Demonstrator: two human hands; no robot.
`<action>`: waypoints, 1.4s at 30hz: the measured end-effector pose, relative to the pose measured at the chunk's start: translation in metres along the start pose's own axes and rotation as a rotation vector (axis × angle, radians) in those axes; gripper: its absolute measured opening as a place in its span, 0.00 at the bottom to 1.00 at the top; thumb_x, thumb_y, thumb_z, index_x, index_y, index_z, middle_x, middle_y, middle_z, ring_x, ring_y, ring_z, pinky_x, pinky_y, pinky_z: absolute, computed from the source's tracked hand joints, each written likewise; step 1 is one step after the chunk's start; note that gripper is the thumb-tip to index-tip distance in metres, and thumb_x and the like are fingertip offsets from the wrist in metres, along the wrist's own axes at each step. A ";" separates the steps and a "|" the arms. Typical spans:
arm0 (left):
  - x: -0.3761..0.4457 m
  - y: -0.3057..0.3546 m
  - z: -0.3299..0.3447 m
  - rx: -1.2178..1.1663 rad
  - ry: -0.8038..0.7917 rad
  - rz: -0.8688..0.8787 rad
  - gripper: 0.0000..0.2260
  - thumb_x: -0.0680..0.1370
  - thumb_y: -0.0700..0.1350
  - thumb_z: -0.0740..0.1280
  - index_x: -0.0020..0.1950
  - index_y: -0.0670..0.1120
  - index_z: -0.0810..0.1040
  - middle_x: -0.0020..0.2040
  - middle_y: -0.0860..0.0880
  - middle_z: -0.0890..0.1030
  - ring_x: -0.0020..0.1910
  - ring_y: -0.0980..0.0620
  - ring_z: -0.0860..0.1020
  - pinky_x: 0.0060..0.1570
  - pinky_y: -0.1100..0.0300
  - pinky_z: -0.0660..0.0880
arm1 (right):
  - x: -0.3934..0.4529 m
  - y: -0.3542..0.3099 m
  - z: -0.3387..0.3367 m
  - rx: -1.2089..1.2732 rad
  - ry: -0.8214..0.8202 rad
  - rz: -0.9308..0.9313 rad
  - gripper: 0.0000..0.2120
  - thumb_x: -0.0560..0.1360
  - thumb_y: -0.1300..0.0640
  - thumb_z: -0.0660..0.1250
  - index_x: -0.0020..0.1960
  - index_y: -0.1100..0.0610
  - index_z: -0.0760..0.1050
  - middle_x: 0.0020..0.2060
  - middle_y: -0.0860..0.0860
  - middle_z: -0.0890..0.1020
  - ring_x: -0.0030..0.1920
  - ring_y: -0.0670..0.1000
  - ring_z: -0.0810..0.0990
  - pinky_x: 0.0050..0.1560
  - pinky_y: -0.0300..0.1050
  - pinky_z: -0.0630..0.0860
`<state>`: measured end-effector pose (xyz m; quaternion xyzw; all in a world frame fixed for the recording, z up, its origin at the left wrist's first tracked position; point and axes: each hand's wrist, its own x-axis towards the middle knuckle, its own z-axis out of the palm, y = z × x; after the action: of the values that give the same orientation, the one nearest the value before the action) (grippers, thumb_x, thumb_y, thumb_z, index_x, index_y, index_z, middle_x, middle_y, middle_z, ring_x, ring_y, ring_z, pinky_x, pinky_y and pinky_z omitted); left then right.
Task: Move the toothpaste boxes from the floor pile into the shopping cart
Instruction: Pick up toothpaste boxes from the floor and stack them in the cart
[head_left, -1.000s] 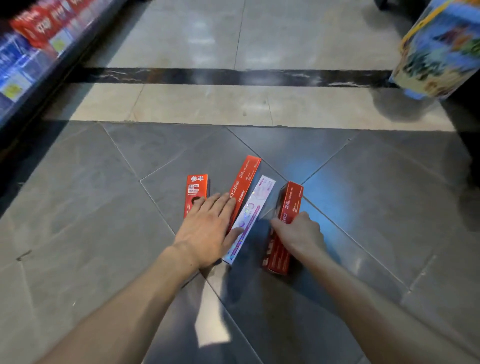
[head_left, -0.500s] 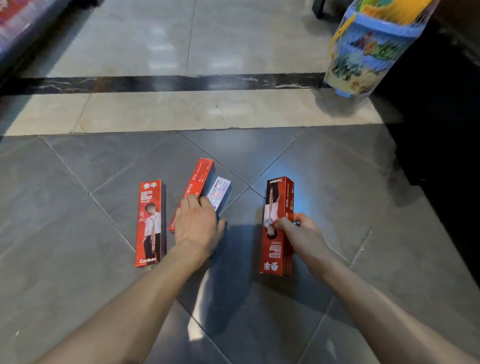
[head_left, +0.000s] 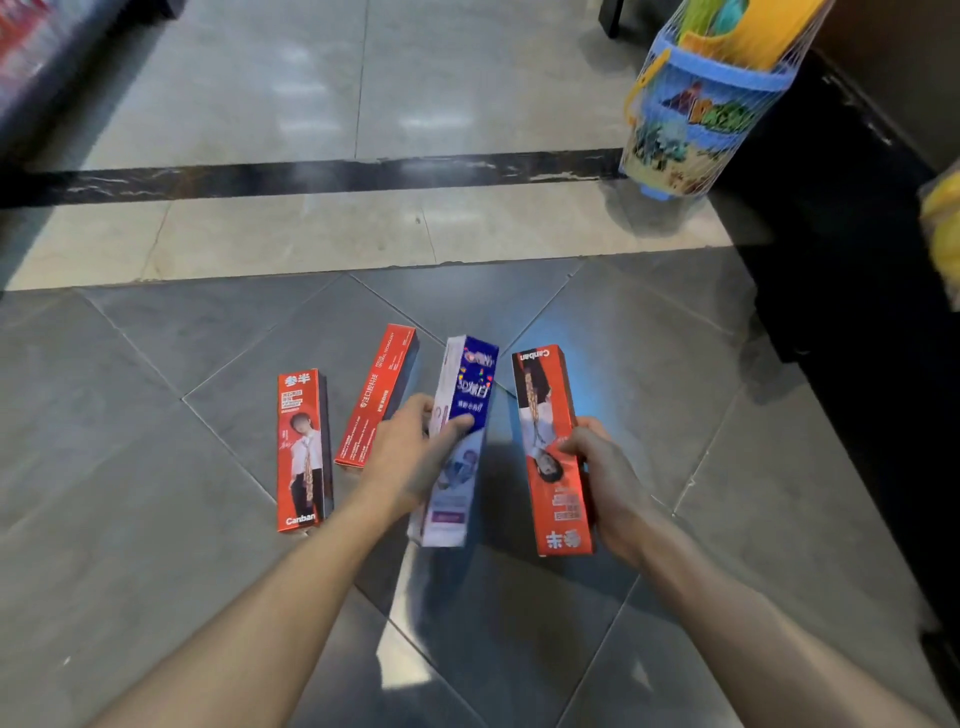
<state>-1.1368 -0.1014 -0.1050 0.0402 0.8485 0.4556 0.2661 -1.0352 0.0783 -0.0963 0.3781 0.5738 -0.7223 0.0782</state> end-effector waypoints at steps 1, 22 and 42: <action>-0.010 0.013 -0.004 -0.203 -0.020 -0.030 0.15 0.78 0.56 0.70 0.54 0.46 0.74 0.46 0.48 0.86 0.44 0.49 0.86 0.47 0.47 0.81 | -0.008 -0.010 0.002 0.056 0.006 -0.003 0.19 0.66 0.56 0.65 0.54 0.60 0.69 0.35 0.56 0.80 0.33 0.54 0.80 0.38 0.47 0.77; -0.380 0.618 -0.208 -0.654 -0.180 -0.052 0.16 0.77 0.54 0.70 0.60 0.47 0.75 0.50 0.42 0.86 0.46 0.40 0.86 0.51 0.42 0.82 | -0.518 -0.519 -0.046 0.303 -0.035 -0.147 0.26 0.65 0.56 0.73 0.63 0.56 0.75 0.56 0.70 0.78 0.48 0.64 0.80 0.55 0.62 0.78; -0.577 0.759 -0.195 -0.420 -0.895 0.273 0.12 0.77 0.43 0.73 0.59 0.41 0.79 0.44 0.45 0.86 0.41 0.45 0.85 0.43 0.49 0.82 | -0.829 -0.532 -0.047 0.699 0.792 -0.436 0.24 0.65 0.57 0.73 0.60 0.57 0.76 0.48 0.61 0.85 0.41 0.58 0.84 0.47 0.55 0.80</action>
<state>-0.8707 0.0145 0.8240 0.2872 0.5287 0.5852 0.5436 -0.7228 0.0291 0.8384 0.4961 0.3512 -0.6719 -0.4231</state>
